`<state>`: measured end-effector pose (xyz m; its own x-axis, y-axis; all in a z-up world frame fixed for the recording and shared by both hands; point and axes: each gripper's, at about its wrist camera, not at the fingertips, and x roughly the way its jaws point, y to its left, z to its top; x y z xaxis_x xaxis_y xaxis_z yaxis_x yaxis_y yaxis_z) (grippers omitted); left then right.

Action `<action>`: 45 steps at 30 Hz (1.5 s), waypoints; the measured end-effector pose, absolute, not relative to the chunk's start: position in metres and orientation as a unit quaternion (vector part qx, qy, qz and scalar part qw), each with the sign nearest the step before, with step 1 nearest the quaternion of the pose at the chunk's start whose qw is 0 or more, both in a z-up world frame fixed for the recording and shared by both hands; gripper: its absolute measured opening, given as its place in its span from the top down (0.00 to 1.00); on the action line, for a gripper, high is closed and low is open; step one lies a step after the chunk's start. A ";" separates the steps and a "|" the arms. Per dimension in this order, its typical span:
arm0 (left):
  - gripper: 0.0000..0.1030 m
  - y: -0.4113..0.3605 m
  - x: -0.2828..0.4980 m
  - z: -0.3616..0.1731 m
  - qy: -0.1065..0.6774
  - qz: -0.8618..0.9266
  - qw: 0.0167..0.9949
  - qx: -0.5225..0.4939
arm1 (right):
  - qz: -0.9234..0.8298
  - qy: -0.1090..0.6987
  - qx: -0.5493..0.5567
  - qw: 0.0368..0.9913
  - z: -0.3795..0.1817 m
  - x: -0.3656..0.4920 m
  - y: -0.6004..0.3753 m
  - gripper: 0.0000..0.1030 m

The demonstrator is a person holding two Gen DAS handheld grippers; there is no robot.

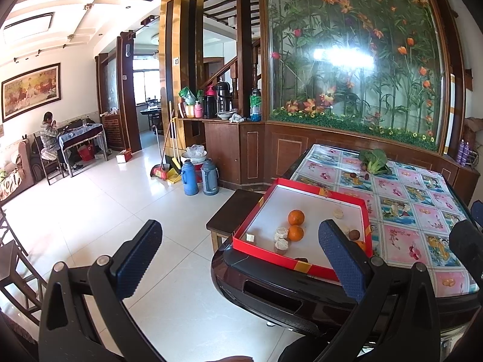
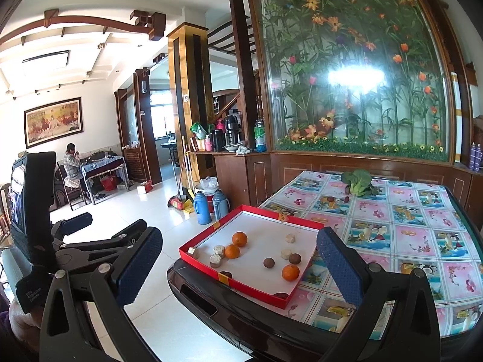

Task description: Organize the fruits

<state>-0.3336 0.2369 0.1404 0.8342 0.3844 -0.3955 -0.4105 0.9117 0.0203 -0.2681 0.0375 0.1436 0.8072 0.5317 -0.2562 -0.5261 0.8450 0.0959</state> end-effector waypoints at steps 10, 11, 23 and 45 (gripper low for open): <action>0.00 0.240 -0.334 0.141 0.200 0.210 0.957 -0.032 | 0.278 0.139 0.009 0.950 0.144 -0.268 0.041 0.01; 0.00 0.240 -0.334 0.141 0.200 0.209 0.957 -0.033 | 0.278 0.140 0.009 0.950 0.143 -0.268 0.041 0.01; 0.00 0.241 -0.335 0.140 0.202 0.207 0.957 -0.033 | 0.280 0.147 0.006 0.949 0.136 -0.267 0.042 0.01; 0.00 0.244 -0.338 0.143 0.197 0.208 0.958 -0.019 | 0.282 0.146 0.002 0.948 0.134 -0.267 0.043 0.01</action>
